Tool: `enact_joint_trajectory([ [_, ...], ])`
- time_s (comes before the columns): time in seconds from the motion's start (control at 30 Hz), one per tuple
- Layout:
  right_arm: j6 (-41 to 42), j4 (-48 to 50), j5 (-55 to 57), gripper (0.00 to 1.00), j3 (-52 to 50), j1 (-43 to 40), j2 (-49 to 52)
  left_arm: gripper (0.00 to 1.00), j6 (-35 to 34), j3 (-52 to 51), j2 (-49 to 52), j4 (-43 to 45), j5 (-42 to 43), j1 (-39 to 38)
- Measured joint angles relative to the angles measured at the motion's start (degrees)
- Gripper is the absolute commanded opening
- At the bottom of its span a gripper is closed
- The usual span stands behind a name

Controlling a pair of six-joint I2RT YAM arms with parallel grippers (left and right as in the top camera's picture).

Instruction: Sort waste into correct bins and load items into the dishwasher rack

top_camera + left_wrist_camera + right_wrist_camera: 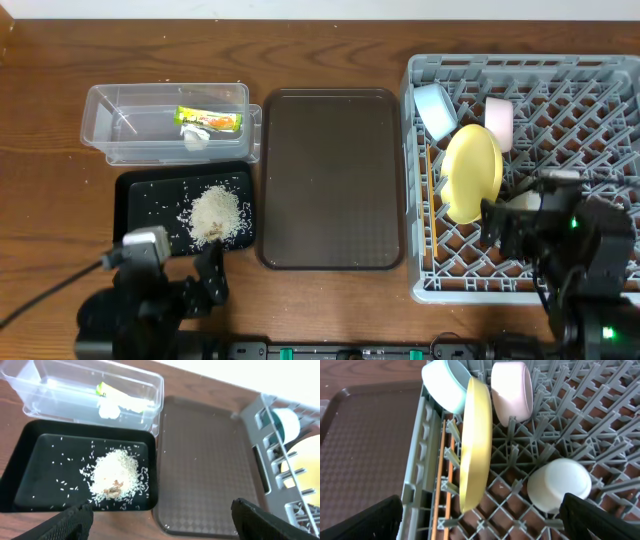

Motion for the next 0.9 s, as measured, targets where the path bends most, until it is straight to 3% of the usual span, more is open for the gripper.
enact_joint_trajectory([
  [0.47, 0.00, -7.93, -0.24, 0.99, -0.55, 0.00, -1.40, 0.92, -0.26, -0.37, -1.20, -1.68, 0.00, 0.00],
  [0.8, -0.22, -7.41, -0.22, 0.99, -0.66, 0.00, -2.21, 0.92, -0.26, -0.39, -1.20, -1.68, 0.00, 0.00],
  [0.9, -1.07, -2.27, -0.33, 0.99, -2.08, 0.04, -4.98, 0.92, -0.26, -0.39, -1.20, -1.68, 0.00, 0.00],
])
